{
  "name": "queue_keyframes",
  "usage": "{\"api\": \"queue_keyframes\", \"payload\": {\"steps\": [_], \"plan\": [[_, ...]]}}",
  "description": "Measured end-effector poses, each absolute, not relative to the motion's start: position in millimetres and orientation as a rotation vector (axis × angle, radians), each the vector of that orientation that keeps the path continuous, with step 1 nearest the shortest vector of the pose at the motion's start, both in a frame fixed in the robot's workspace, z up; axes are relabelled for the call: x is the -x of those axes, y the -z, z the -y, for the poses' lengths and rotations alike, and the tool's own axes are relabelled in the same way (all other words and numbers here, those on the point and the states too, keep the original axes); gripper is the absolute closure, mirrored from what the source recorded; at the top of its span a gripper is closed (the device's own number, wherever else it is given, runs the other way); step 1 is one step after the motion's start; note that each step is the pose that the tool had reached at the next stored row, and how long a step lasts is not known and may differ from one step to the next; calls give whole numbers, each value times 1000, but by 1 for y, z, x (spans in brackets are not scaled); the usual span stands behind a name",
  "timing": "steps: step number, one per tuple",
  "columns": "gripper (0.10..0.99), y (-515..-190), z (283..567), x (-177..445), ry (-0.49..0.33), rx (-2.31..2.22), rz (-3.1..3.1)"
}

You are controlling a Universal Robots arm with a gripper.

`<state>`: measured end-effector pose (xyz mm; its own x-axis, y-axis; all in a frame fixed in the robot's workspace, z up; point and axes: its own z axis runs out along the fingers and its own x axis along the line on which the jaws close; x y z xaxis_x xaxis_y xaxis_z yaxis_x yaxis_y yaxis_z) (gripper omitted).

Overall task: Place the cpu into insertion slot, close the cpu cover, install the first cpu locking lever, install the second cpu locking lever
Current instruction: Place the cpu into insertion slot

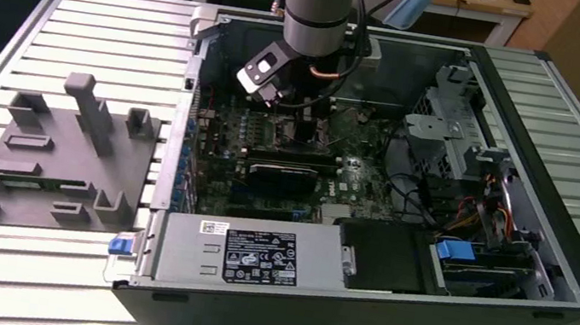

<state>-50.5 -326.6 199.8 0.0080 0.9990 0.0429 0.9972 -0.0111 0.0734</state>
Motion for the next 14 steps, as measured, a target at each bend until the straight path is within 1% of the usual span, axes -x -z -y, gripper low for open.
{"api": "queue_keyframes", "payload": {"steps": [14], "plan": [[475,-200,327,51,-124,-2215,-2189]]}}
